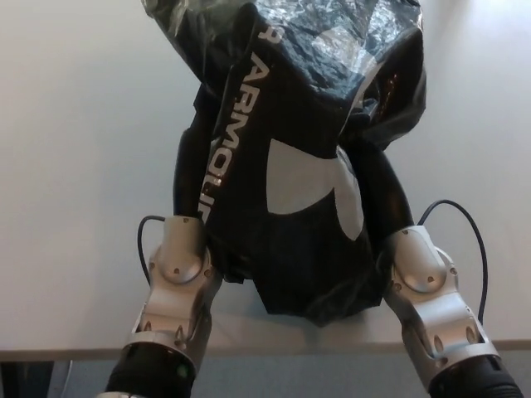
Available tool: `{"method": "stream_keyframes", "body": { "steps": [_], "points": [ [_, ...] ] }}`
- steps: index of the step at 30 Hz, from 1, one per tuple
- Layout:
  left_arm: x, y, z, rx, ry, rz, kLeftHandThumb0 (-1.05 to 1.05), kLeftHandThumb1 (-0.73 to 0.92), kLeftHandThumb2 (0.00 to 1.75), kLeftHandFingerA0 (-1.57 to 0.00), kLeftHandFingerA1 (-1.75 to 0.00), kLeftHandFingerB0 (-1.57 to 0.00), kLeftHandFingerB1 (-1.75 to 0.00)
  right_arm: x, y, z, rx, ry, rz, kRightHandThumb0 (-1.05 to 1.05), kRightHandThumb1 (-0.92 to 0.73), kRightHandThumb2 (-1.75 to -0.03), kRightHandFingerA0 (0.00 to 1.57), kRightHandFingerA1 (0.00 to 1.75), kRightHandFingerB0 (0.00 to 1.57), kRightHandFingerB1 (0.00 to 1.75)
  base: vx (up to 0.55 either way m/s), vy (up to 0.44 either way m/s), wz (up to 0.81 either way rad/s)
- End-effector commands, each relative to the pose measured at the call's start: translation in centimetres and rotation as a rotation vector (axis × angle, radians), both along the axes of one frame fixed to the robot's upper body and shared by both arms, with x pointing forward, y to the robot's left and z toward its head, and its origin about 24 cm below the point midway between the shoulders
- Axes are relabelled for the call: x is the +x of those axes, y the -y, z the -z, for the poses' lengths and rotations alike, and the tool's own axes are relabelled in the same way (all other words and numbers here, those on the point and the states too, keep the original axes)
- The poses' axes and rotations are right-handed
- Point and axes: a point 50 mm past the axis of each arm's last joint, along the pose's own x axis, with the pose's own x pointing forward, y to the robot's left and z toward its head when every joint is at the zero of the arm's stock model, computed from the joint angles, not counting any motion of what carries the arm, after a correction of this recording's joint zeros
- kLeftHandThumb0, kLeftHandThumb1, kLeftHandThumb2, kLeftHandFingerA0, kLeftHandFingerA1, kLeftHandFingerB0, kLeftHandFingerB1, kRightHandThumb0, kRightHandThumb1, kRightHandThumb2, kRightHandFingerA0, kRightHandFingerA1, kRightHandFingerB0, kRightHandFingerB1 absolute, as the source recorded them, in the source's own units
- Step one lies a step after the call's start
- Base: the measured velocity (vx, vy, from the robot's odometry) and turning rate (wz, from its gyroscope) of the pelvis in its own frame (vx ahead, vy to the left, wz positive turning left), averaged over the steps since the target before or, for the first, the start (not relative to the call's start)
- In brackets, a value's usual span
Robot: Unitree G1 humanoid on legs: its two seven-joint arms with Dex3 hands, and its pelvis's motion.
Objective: A plastic bag is kept in the middle of the desk and the robot uses both its hands to grab the bag from the left and right and brings its hands close together to compress the bag
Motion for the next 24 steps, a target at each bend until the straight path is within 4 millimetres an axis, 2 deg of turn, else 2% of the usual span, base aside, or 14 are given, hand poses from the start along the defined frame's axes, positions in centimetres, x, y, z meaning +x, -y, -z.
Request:
{"method": "stream_keyframes", "body": {
  "steps": [1,2,7,8,13,14,15,16,18,19,20,21,23,24],
  "points": [
    [-0.4,0.1,-0.3,0.006,0.039,-0.004,-0.67,0.92,0.89,0.00,-0.16,0.00,-0.21,-0.4,0.0,-0.4,-0.041,0.056,0.000,-0.76,-0.86,-1.19,0.00,0.20,0.00,0.22,0.00,0.000,0.00],
    [-0.4,0.1,-0.2,0.008,0.035,-0.007,-0.67,0.87,1.22,0.00,-0.23,0.00,-0.26,-0.4,0.1,-0.4,-0.044,0.054,-0.002,-0.75,-0.85,-1.18,0.00,0.21,0.00,0.23,0.00,0.000,0.00],
    [-0.9,0.2,0.5,-0.012,0.014,-0.009,-0.67,0.86,1.22,0.00,-0.23,-0.01,-0.26,-0.4,0.3,-0.1,-0.037,0.049,-0.002,-0.75,-0.85,-1.19,0.00,0.20,0.01,0.23,0.00,0.000,0.00],
    [-1.0,0.3,0.7,-0.013,0.013,-0.005,-0.66,0.92,0.88,0.00,-0.17,0.00,-0.23,-0.4,0.3,-0.1,-0.040,0.050,0.000,-0.75,-0.86,-1.19,0.00,0.20,0.01,0.24,0.00,0.000,0.00],
    [-1.4,0.4,1.1,-0.003,0.006,-0.011,-0.69,0.82,1.06,0.00,-0.16,-0.01,-0.22,-0.4,0.7,0.2,-0.052,0.038,0.000,-0.77,-0.82,-1.06,0.00,0.14,0.00,0.21,0.00,0.000,0.00],
    [-1.3,0.5,1.1,-0.003,0.008,-0.010,-0.69,0.83,1.07,0.00,-0.17,-0.01,-0.23,-0.3,0.9,0.1,-0.047,0.030,-0.002,-0.70,-0.92,-0.85,0.00,0.12,0.00,0.22,0.00,0.000,0.00],
    [-1.3,0.3,1.0,0.020,0.024,-0.003,-0.68,0.89,1.20,0.00,-0.20,0.00,-0.23,-0.2,1.1,0.1,-0.045,0.022,-0.006,-0.67,-0.92,-0.86,0.00,0.13,0.00,0.18,0.00,0.000,0.00],
    [-1.4,0.2,1.1,0.024,0.027,-0.003,-0.71,0.87,1.17,0.00,-0.18,-0.02,-0.24,-0.2,1.2,0.2,-0.047,0.005,-0.004,-0.79,-0.82,-1.18,0.00,0.26,0.00,0.19,0.00,0.000,0.00],
    [-1.7,-0.4,1.3,0.033,0.001,-0.028,-0.71,0.85,1.18,0.00,-0.20,-0.04,-0.24,-0.2,1.8,0.5,-0.062,-0.017,0.008,-0.77,-0.79,-1.17,0.00,0.28,0.00,0.20,0.00,0.000,0.00],
    [-2.0,-0.9,1.4,0.039,-0.002,-0.056,-0.71,0.81,1.12,-0.05,-0.26,-0.07,-0.28,-0.2,2.7,0.5,-0.100,-0.009,0.031,-0.79,-0.92,-0.78,0.01,0.28,0.01,0.16,0.00,0.000,0.00],
    [-2.3,-1.5,1.4,0.069,0.005,-0.090,-0.69,0.81,1.15,-0.03,-0.36,-0.06,-0.35,-0.3,3.5,0.2,-0.125,0.007,0.047,-0.81,-0.92,-0.71,0.00,0.27,0.01,0.14,0.00,0.000,0.00],
    [-2.4,-1.8,1.3,0.080,0.010,-0.106,-0.75,0.92,0.80,-0.09,-0.35,-0.14,-0.31,-0.4,4.0,0.0,-0.136,0.018,0.050,-0.83,-0.92,-0.75,0.00,0.26,0.02,0.13,0.00,0.000,0.00],
    [-2.5,-2.4,1.2,0.075,0.016,-0.136,-0.68,0.92,0.77,-0.17,-0.38,-0.21,-0.34,-0.7,4.8,-0.3,-0.164,0.037,0.052,-0.81,-0.76,-1.16,0.00,0.27,0.00,0.18,0.00,0.000,0.00],
    [-2.6,-2.6,1.1,0.073,0.017,-0.145,-0.68,0.92,0.77,-0.17,-0.38,-0.21,-0.34,-0.8,5.0,-0.4,-0.172,0.041,0.052,-0.81,-0.76,-1.16,0.00,0.27,0.00,0.18,0.00,0.000,0.00]
  ]
}}
